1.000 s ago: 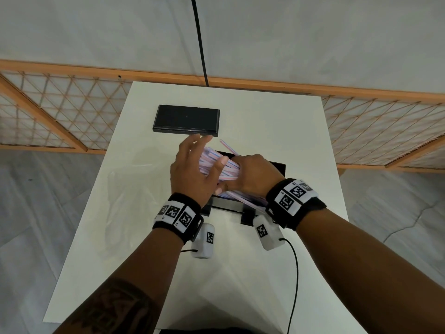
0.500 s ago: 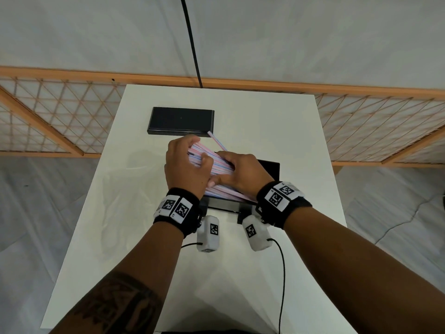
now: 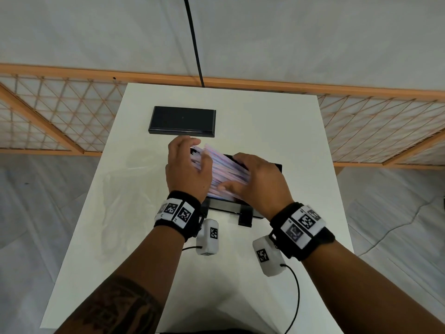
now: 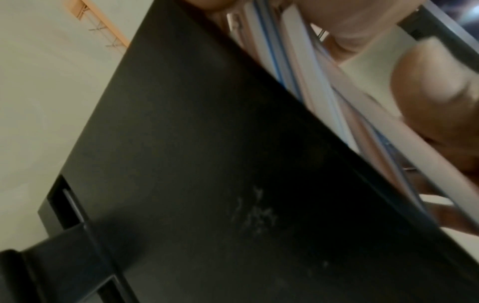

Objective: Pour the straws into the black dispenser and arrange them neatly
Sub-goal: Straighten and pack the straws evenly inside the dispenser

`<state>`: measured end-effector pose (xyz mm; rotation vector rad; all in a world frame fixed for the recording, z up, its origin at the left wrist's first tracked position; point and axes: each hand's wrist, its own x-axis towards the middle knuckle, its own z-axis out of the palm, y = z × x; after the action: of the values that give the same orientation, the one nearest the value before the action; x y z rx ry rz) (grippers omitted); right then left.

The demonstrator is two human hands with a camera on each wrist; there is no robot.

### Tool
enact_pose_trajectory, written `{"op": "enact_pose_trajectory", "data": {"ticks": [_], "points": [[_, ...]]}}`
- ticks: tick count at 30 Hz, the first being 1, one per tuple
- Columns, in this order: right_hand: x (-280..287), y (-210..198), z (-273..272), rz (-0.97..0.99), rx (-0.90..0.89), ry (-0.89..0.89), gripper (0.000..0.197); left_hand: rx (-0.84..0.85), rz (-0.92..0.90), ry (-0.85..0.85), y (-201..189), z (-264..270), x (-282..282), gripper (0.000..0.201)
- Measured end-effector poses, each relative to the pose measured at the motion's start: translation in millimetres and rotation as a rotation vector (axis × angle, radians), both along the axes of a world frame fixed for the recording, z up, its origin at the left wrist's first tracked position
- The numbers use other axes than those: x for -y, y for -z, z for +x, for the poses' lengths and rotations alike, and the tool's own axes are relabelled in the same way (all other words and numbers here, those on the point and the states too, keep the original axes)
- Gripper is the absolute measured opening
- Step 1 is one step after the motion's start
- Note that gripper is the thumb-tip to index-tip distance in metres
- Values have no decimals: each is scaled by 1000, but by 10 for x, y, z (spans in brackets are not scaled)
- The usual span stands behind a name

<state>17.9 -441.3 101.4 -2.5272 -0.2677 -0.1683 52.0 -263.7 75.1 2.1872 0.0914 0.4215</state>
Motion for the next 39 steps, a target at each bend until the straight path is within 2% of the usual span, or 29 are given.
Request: {"op": "enact_pose_trajectory", "data": {"ticks": [2, 5, 9, 12, 16, 24, 30, 35, 39], "points": [[43, -21, -151, 37, 60, 67, 52, -16, 28, 20, 9, 7, -23, 28], [15, 18, -377, 10, -22, -16, 40, -42, 62, 72, 19, 24, -61, 27], [-113, 129, -450, -118, -221, -54, 69, -81, 103, 89, 27, 37, -74, 30], [-198, 125, -393, -158, -262, -54, 76, -108, 161, 124, 39, 55, -83, 40], [-313, 104, -327, -180, -298, -24, 76, -138, 229, 145, 44, 99, -103, 42], [-406, 195, -150, -139, -399, -28, 75, -120, 138, 107, 28, 107, -68, 28], [-412, 317, 19, -116, -497, -16, 57, -110, 105, 113, 34, 99, -64, 26], [-401, 315, 25, -98, -526, -10, 61, -100, 112, 110, 33, 92, -69, 25], [-357, 246, 82, -158, -553, -65, 71, -90, 123, 113, 45, 85, -85, 24]]}}
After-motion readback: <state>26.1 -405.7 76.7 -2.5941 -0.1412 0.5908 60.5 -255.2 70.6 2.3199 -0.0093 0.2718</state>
